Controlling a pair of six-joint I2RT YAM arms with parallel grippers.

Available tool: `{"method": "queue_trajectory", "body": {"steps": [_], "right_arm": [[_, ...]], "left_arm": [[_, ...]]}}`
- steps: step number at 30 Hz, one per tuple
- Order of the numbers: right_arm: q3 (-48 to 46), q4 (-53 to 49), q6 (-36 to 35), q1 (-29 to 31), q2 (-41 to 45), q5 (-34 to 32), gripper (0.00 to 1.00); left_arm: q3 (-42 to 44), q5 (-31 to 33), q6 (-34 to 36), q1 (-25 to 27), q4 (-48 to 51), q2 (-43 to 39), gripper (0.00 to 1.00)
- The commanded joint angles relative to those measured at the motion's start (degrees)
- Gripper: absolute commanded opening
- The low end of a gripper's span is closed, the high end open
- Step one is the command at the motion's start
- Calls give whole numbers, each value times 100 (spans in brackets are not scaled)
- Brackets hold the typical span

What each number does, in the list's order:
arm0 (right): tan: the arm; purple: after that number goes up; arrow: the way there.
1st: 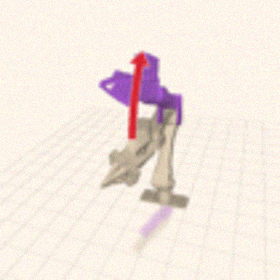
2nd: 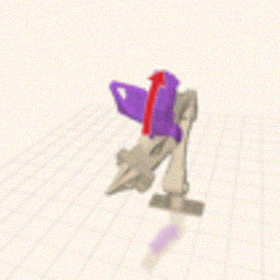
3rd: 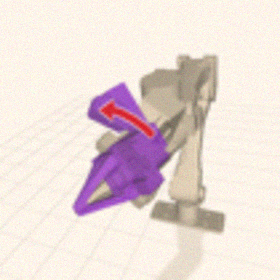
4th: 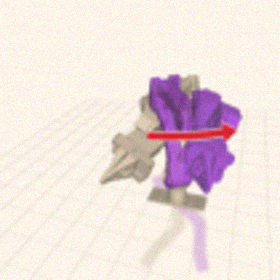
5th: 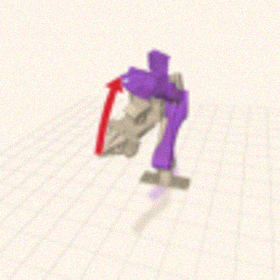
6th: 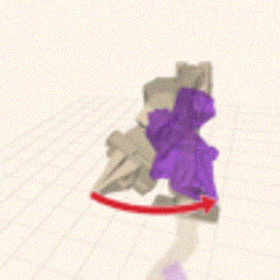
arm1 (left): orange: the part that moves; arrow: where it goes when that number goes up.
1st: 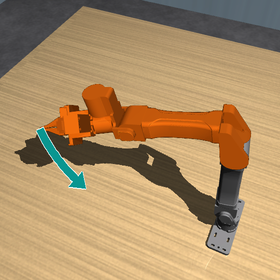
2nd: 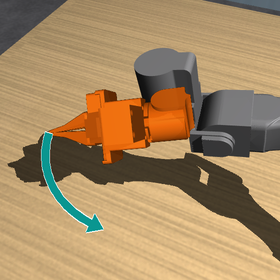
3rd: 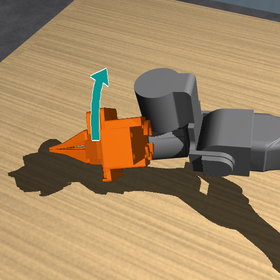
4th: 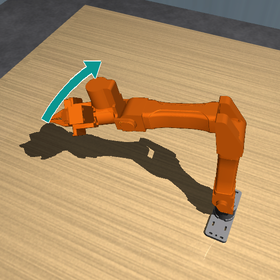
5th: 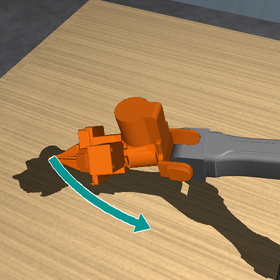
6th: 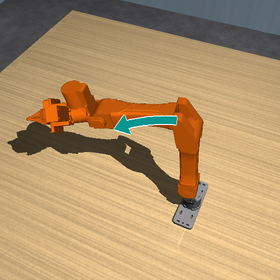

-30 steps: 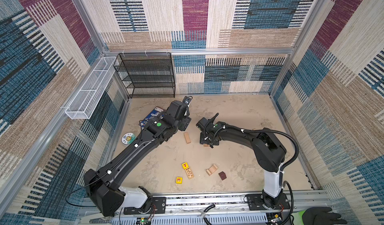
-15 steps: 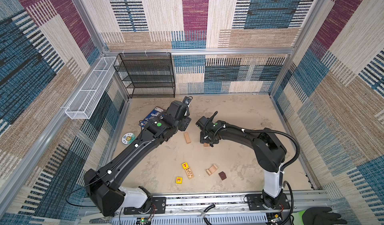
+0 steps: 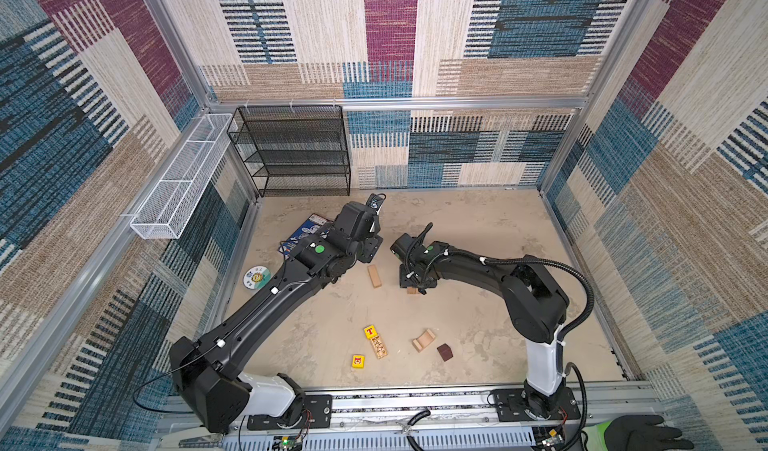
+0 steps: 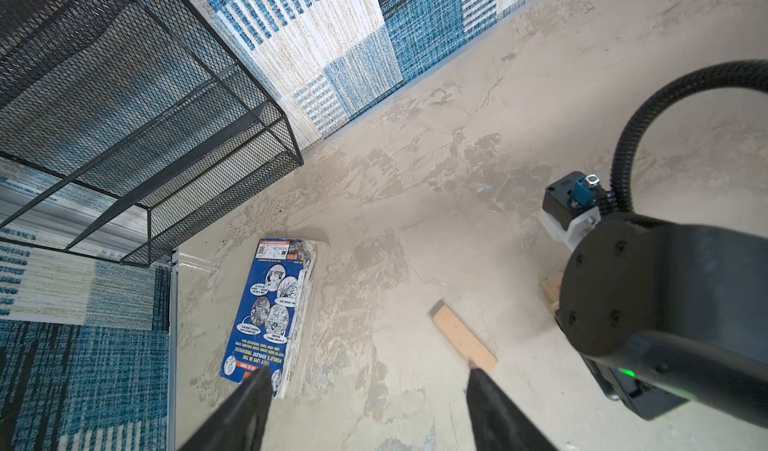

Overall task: Build the wood block tower
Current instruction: 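Hold the pine block with the right gripper, squaring it on the bars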

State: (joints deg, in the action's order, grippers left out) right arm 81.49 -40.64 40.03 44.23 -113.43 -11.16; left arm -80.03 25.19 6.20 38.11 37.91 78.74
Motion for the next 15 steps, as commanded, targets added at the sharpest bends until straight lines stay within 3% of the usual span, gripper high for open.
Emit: {"method": "queue_trajectory", "body": {"steps": [1,15], "right_arm": [[32,18,-14,-11,-2,-100,63],[-55,75,7,-72,93,-68,63]], "left_arm": [[16,56,97,-5,-89,3,78],[22,56,92,-11,-103,24,78]]}}
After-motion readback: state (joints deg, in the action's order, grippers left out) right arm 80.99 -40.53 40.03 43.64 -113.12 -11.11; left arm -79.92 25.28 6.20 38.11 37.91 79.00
